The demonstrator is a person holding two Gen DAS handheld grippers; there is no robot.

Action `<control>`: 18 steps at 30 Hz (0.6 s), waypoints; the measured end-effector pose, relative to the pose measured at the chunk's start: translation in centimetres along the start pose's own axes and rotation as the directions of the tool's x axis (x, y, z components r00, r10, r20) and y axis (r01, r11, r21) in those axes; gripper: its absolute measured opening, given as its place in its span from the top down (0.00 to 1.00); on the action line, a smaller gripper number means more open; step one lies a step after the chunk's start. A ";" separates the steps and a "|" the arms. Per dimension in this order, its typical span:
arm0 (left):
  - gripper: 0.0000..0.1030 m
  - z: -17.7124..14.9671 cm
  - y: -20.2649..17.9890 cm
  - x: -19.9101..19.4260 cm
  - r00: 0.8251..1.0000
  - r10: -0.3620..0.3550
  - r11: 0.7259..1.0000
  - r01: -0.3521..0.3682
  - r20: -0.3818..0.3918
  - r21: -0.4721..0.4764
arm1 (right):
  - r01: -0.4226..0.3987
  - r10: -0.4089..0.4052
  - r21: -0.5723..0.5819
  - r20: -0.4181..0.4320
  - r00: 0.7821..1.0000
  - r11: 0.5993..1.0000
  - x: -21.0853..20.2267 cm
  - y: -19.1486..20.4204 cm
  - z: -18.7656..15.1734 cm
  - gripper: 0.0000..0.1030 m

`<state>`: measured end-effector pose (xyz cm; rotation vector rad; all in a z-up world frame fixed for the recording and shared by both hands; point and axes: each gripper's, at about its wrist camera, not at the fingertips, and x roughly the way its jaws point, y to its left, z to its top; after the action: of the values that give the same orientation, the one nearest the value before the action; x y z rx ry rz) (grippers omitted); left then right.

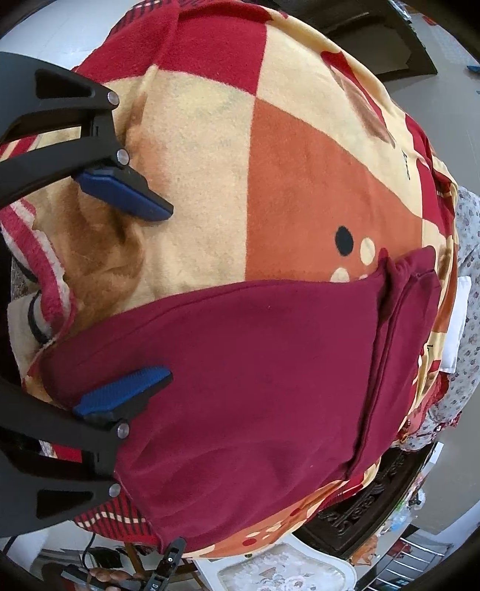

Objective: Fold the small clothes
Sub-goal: 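Move both open grippers to the hem end of the folded sweatshirt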

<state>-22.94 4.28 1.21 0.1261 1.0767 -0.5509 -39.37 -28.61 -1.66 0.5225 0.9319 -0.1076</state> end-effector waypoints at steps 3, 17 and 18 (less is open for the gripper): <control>0.18 -0.1 -0.1 0.1 1.000 -0.005 1.000 0.005 -0.008 0.003 | -0.017 0.016 -0.034 -0.030 0.999 0.999 0.4 0.8 -0.1 0.20; 0.13 -1.2 -0.1 -0.2 0.998 -0.040 0.999 0.040 -0.047 -0.008 | -0.028 0.029 -0.080 0.015 0.999 0.996 -1.3 2.9 0.9 0.15; 0.13 -1.2 -0.3 -0.2 0.998 -0.040 0.999 0.040 -0.050 -0.004 | -0.041 0.043 -0.074 0.020 0.999 0.996 -1.6 2.8 1.0 0.15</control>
<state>-24.10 4.53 0.89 0.1163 1.1310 -0.5842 -38.72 -26.82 1.14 0.4721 0.9003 -0.0407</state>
